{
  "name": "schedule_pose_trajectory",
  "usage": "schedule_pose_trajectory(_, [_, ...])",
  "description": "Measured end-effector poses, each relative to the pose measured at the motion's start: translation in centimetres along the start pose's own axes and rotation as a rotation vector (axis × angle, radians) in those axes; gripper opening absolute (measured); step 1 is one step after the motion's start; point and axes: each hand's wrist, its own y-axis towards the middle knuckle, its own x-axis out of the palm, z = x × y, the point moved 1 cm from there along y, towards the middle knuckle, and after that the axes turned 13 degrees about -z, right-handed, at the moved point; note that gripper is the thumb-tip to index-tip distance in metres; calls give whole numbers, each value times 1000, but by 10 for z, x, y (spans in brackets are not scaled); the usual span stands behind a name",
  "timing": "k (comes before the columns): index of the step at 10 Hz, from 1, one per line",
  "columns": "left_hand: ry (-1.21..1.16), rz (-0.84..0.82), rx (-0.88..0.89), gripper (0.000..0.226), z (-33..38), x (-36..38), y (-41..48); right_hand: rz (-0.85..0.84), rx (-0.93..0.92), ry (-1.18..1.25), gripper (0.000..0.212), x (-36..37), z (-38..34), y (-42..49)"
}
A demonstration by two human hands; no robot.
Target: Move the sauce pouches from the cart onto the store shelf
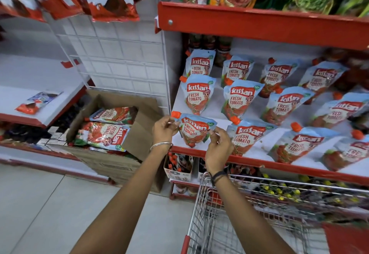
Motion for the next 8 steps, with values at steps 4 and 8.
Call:
schedule_pose_trajectory(4, [219, 3, -6, 23, 8, 4, -7, -68, 150, -12, 19, 1, 9, 3])
schedule_pose_trajectory(8, [347, 27, -23, 49, 12, 28, -44, -481, 264, 138, 42, -16, 15, -9])
